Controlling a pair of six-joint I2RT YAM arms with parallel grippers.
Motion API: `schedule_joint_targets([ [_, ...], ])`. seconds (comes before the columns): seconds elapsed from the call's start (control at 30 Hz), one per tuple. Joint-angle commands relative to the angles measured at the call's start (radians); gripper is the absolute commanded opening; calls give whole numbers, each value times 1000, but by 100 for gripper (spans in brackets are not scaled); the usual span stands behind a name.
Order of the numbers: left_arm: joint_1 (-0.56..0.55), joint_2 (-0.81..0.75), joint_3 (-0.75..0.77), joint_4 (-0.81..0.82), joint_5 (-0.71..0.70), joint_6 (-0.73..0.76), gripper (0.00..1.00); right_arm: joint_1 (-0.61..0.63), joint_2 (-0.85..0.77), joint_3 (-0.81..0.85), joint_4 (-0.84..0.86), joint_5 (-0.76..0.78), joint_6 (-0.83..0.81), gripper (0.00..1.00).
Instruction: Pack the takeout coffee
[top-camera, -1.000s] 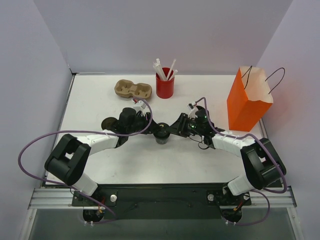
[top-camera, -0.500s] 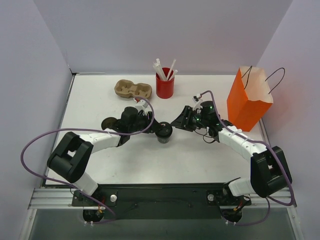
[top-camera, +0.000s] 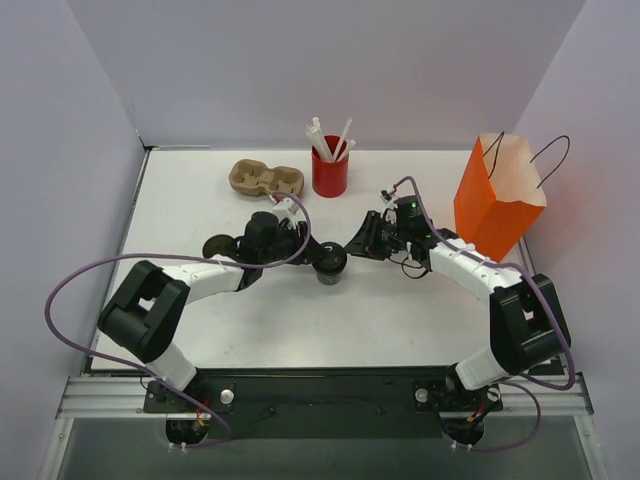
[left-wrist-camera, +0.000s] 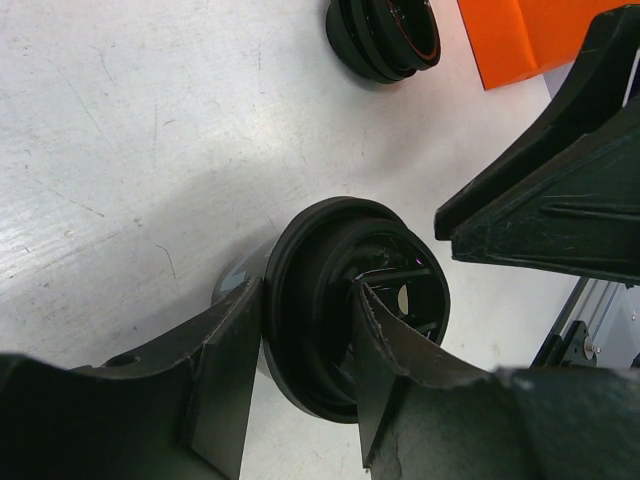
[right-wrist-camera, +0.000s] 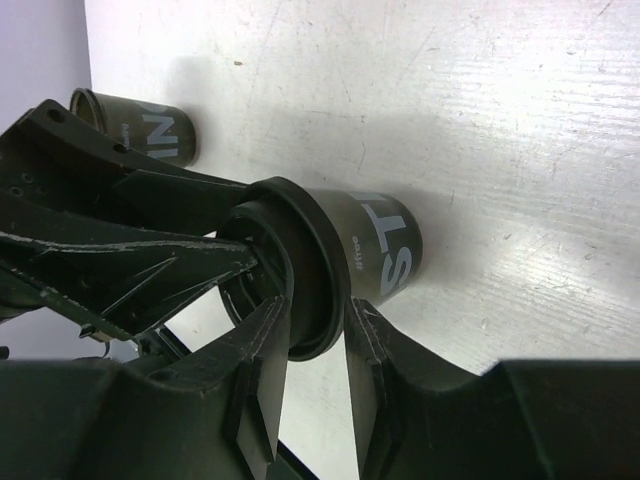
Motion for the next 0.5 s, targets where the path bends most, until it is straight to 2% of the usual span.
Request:
schedule_joint_targets([
  [0.0,-7,112,-81,-362,-122,109,48,14,45,55,-20,13,-28,28],
  [0.23,-18,136,-65,-365,-129,103,48,35,125,51,-10,-5,-40,22],
  [0.47,-52,167,-61,-365,-153,86,48,66,106,-92,174,-82,36,21],
])
